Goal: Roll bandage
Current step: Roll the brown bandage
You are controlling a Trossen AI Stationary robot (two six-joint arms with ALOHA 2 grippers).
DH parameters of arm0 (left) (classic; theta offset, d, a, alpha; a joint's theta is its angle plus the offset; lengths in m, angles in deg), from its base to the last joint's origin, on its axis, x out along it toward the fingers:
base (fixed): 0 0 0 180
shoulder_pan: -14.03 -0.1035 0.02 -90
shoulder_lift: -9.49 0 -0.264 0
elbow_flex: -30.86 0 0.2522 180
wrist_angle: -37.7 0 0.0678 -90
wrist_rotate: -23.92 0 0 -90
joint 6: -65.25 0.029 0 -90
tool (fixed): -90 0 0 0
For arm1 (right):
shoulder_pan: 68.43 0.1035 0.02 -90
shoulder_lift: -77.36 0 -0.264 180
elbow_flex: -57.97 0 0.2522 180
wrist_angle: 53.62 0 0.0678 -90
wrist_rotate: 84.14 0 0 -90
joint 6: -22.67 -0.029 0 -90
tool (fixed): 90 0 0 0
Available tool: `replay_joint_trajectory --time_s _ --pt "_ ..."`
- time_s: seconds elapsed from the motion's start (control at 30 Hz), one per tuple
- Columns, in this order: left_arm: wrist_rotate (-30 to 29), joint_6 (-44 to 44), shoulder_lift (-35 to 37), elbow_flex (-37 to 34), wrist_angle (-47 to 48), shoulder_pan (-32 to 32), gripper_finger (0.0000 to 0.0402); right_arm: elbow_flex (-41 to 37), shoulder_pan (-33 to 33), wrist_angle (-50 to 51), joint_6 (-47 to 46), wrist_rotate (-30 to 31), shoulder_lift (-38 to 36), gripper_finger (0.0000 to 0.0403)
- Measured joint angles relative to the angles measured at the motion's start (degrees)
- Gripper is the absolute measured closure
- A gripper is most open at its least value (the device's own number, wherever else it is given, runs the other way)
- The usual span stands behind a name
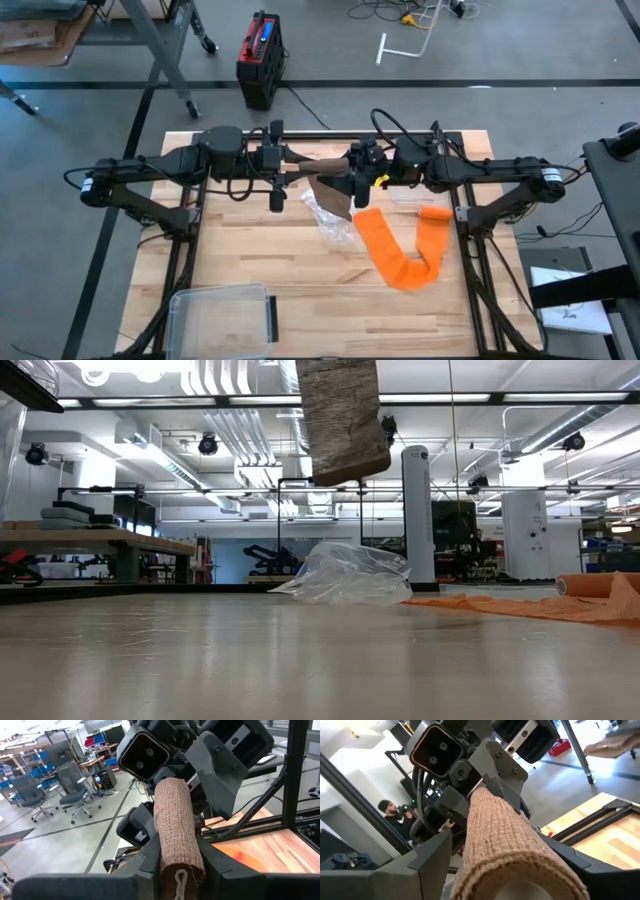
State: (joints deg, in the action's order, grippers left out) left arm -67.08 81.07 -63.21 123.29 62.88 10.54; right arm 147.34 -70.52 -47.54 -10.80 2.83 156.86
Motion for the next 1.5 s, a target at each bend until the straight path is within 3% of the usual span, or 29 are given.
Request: replay_joint_trajectory --time_s 0.33,0.7,1.07,1.5 --pt "-0.1 -3.9 0.2 -0.1 -0.9 0.0 0.0336 0.0 -2.0 7.3 13.4 0.0 -4.7 0.0129" --pt "-1.3 -4.7 -3.6 -0.5 -8.4 0.0 0.0331 0.1 -2.1 7.4 3.5 -0.4 -5.1 0.0138" --pt "-3.9 -3.9 -5.7 -0.5 -11.8 0.0 0.0328 0.0 -2.4 7.7 2.4 0.0 -5.1 0.0153" --pt "-1.5 -3.0 -8.0 -0.5 -13.9 0.0 0.0324 0.0 -2.6 8.1 1.8 0.1 -4.8 0.0185"
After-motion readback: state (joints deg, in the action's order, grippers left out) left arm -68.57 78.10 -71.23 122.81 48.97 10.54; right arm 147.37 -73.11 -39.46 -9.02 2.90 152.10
